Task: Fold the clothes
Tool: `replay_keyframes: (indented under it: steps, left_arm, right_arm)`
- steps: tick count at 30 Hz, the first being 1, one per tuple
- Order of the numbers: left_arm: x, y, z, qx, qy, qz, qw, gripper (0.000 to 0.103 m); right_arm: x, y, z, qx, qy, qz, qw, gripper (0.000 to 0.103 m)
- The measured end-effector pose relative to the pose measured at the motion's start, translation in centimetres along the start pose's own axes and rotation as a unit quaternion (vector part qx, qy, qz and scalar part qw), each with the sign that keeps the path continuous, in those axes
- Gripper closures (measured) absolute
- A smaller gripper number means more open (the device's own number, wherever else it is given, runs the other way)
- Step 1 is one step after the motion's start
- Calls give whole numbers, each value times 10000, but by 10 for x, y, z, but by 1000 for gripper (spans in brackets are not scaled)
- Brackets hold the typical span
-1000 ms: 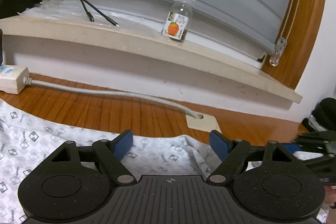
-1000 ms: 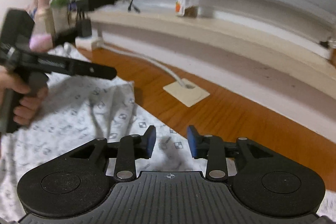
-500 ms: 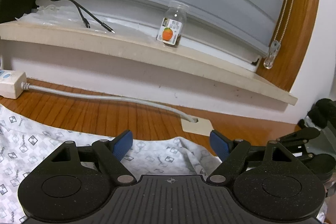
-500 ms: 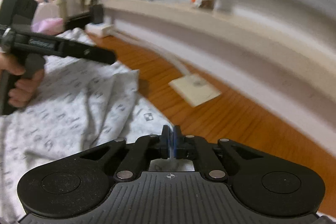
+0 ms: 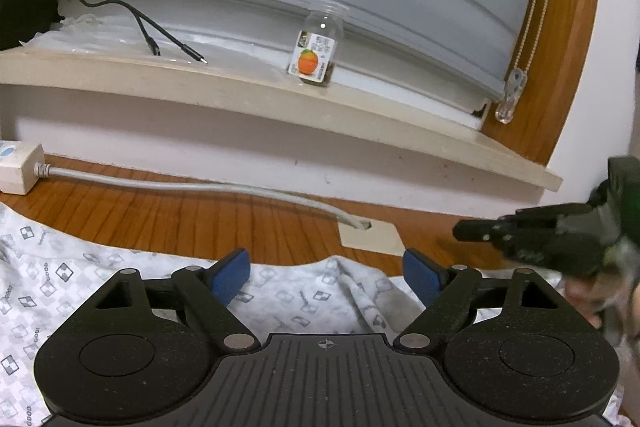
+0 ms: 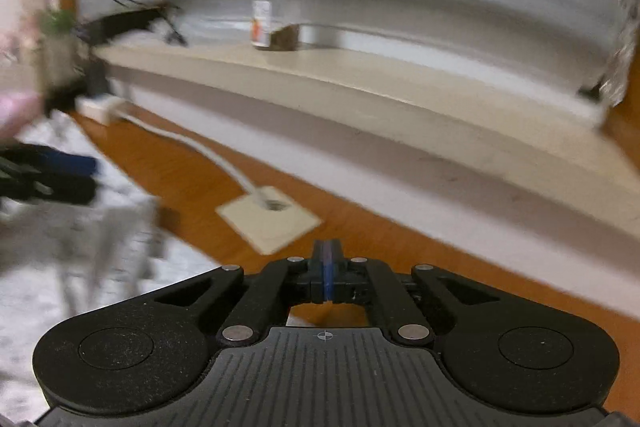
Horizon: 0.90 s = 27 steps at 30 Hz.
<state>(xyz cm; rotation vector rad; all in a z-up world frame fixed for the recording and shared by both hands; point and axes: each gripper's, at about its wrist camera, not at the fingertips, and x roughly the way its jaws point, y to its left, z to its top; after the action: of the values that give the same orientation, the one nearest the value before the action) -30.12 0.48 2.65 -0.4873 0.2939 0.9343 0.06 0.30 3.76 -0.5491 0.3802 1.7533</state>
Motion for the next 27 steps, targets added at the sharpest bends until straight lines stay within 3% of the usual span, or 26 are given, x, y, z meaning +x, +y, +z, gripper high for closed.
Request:
replay_keyframes:
  steps: [4,6,11,12,13,14,19,27]
  left_arm:
    - [-3,-7,1,162,-30,211,9996,18]
    - [1,-14,3,243,106,263,9993,24]
    - [25,-33,-1,467,945,54,9944,43]
    - [25,-34,-3,542,944,42,9941,53]
    - [23,-35,-6,618,920,34,9938,82]
    - [22,-35,-8,694,897,27,9935,96]
    - [-27,-15,-21,377,298,-298,9984,99]
    - [-57,-10,-36,431,269,-276,9983,99]
  right_arm:
    - [-3,15,-2,-302,157,420,9985,88]
    - [-1,26,-3,-331,182,653,9971,87]
    - [11,51,-8,-700,265,750,9944,82]
    - [13,51,-8,-715,242,747,9943,77]
    - [14,51,-7,-714,237,760,9943,73]
    - [16,51,-6,-713,232,773,9942,72]
    - [24,50,1,-720,216,1074,9914,62]
    - [42,77,14,-1126,384,1453,9822,57]
